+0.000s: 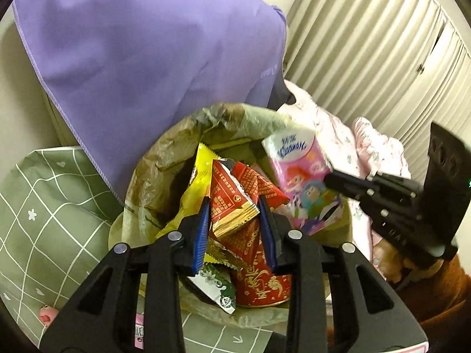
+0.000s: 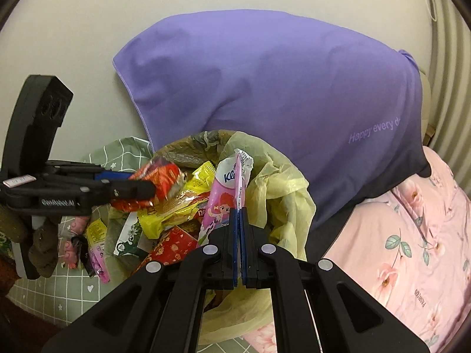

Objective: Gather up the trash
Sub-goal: 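Carry the red wrapper and tissue pack over the trash bag and open both tools, then move both tools back to the snacks on the bed cover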

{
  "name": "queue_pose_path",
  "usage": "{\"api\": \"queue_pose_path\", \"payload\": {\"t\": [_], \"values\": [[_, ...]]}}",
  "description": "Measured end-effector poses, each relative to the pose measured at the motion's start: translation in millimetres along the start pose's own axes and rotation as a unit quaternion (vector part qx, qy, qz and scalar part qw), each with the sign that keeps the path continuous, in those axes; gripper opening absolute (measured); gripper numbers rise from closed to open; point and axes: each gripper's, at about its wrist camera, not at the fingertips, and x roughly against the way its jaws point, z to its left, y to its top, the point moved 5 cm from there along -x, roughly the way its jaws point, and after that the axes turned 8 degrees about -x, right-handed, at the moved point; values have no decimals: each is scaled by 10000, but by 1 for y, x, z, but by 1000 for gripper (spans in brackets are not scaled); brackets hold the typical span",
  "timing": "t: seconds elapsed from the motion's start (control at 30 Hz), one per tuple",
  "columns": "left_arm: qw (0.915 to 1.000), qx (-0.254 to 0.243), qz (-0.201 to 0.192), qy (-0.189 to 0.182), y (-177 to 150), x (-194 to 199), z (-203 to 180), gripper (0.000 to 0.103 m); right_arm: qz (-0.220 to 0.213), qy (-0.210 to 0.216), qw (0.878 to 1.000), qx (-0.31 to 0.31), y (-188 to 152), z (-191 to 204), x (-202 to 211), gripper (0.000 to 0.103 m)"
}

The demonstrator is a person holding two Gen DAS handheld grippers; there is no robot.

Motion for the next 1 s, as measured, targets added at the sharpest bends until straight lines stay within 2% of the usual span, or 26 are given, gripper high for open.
{"api": "queue_pose_path", "payload": {"t": [0.03, 0.1, 0.13, 0.2, 0.27, 0.3, 0.37, 0.43, 0.63, 0.77, 0.9, 1.0], "values": [[10000, 58, -32, -61, 2, 3, 2, 36, 3, -17, 10000, -26, -1, 0, 0, 4], [9996, 185, -63, -191, -1, 11, 2, 49, 43, -41, 10000, -56, -2, 0, 0, 5], [9993, 234, -105, -265, 0, 16, 3, 51, 68, -73, 9999, -61, -3, 0, 0, 5], [9992, 225, -227, -244, 0, 29, -1, 60, 85, -147, 9998, -45, -4, 1, 0, 6], [9989, 229, -387, -127, -2, 49, 3, 63, 138, -236, 9996, -10, -7, 3, 1, 8], [9987, 250, -440, -78, -2, 56, 4, 64, 143, -265, 9995, 11, -8, 5, 2, 10], [9976, 342, -599, 45, -3, 72, 6, 65, 111, -310, 9995, 2, -10, 8, 5, 31], [9961, 463, -747, 113, -7, 88, 13, 66, 43, -265, 9996, -33, -10, 11, 9, 35], [9904, 910, -1039, 11, -11, 105, 30, 68, -148, -517, 9985, 125, -7, 25, 18, 36], [9896, 879, -1135, -34, -6, 109, 28, 69, -320, -658, 9973, 6, -6, 23, 28, 36], [9889, 823, -1231, 95, -14, 124, 32, 69, -461, -484, 9978, -8, -7, 28, 44, 36], [9881, 888, -1226, 278, -36, 135, 46, 69, -528, -269, 9982, 37, -10, 40, 51, 37]]}}
